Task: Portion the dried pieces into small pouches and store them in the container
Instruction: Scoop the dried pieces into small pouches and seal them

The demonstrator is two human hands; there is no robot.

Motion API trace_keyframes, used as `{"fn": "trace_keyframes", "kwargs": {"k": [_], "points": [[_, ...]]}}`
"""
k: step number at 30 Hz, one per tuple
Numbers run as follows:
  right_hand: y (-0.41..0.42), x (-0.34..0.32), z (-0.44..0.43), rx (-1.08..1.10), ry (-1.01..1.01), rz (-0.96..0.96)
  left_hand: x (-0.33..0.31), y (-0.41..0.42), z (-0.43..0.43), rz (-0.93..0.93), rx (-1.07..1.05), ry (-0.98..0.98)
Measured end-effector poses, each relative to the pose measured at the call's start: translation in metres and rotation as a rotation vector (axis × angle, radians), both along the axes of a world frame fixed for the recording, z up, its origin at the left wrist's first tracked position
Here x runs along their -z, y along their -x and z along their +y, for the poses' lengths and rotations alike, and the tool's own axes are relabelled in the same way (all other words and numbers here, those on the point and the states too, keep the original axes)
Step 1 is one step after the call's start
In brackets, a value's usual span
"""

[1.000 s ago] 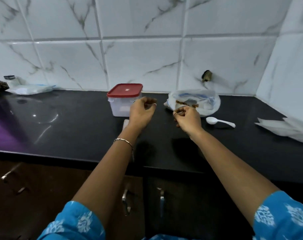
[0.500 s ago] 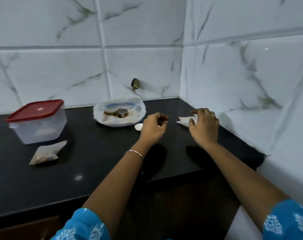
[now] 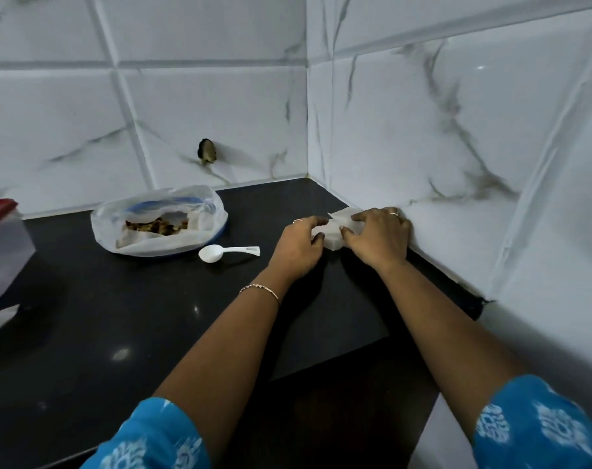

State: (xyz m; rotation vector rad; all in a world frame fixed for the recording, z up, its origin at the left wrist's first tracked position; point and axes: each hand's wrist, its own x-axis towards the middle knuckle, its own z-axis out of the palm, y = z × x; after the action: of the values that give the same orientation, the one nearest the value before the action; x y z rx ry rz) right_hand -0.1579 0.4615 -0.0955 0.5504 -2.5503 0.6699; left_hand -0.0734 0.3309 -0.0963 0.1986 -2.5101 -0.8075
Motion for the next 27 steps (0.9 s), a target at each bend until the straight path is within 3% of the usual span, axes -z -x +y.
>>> {"fn": "trace_keyframes", "kwargs": {"k": [5, 11, 17, 22, 27], "points": [[-0.001, -0.004, -0.002, 0.014, -0.013, 0.073, 0.005, 0.003, -0.005, -0.130, 0.021, -0.013], [-0.010, -0.011, 0.001, 0.030, 0.239, 0.139, -0.001, -0.006, -0.001, 0.020, -0.005, -0.041], [-0.054, -0.038, -0.014, -0.137, 0.504, 0.016, -0.027, -0.031, 0.003, 0.237, -0.018, -0.404], [-0.098, -0.055, -0.045, -0.334, 0.575, -0.108, -0.045, -0.073, -0.001, 0.294, -0.024, -0.937], [-0.135, -0.060, -0.078, -0.532, 0.544, -0.242, -0.052, -0.127, -0.031, 0.300, -0.070, -1.002]]}}
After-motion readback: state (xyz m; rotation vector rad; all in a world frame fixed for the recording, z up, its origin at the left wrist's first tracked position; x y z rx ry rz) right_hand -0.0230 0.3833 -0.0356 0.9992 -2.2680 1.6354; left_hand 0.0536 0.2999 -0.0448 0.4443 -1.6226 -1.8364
